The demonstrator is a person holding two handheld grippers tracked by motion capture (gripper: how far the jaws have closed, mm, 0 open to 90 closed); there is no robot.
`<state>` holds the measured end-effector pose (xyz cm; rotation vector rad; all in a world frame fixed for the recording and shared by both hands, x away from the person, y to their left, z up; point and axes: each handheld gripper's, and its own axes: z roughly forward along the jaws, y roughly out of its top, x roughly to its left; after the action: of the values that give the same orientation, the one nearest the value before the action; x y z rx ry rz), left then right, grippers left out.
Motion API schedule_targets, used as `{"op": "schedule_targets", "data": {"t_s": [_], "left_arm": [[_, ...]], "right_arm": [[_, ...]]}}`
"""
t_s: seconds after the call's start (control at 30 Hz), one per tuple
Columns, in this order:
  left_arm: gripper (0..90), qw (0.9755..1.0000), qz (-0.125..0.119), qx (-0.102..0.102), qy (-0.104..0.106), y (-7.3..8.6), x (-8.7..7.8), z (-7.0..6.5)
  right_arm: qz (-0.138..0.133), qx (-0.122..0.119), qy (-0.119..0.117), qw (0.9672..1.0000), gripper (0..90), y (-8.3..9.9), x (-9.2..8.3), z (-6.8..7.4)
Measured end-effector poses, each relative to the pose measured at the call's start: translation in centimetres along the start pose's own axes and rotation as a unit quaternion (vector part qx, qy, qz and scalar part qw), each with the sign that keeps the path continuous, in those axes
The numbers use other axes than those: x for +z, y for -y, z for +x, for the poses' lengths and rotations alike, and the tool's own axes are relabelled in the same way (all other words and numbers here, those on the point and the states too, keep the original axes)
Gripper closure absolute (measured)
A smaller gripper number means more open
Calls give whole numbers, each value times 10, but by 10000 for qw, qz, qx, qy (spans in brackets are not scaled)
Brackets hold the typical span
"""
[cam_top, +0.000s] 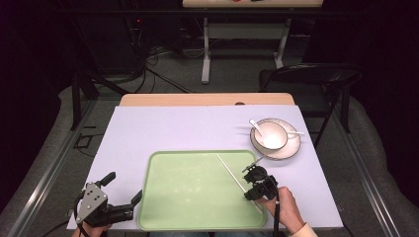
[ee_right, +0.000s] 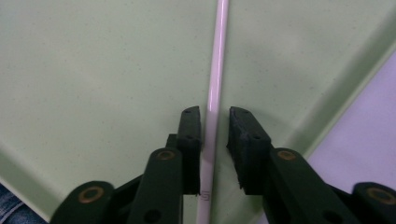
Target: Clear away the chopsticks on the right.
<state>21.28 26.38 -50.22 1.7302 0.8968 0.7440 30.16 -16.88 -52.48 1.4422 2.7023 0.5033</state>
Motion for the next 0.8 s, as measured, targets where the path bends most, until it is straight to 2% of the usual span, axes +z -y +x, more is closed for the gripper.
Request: {"op": "schedule_targets", "data": {"t_s": [0.17,0.27,0.37,0.43,0.47,0.7,0.73,0.8], "left_arm": [[1,10000,-7,7,-2,0,0,0],[1,10000,4,19,-1,0,0,0],[1,10000,-9,16,-5,0,1,0],[1,10000,-4,20,-4,0,1,0],[1,10000,-6,17,-5,0,1,-1],[1,10000,36,22,16,0,2,0],[2,10000,36,20,12,0,2,0],[1,10000,60,40,17,0,2,-1]], "right_arm": [[1,-340,29,9994,489,2,-2,-1],[-181,-675,65,9975,344,3,-8,-1],[-327,-838,98,9959,231,3,-13,-4],[-361,-897,101,9953,205,3,-15,-5],[-423,-995,75,9941,158,3,-18,-7],[-616,-1208,82,9907,96,6,-30,-13],[-684,-1289,135,9892,66,6,-36,-16],[-751,-1332,167,9881,37,7,-41,-18]]}}
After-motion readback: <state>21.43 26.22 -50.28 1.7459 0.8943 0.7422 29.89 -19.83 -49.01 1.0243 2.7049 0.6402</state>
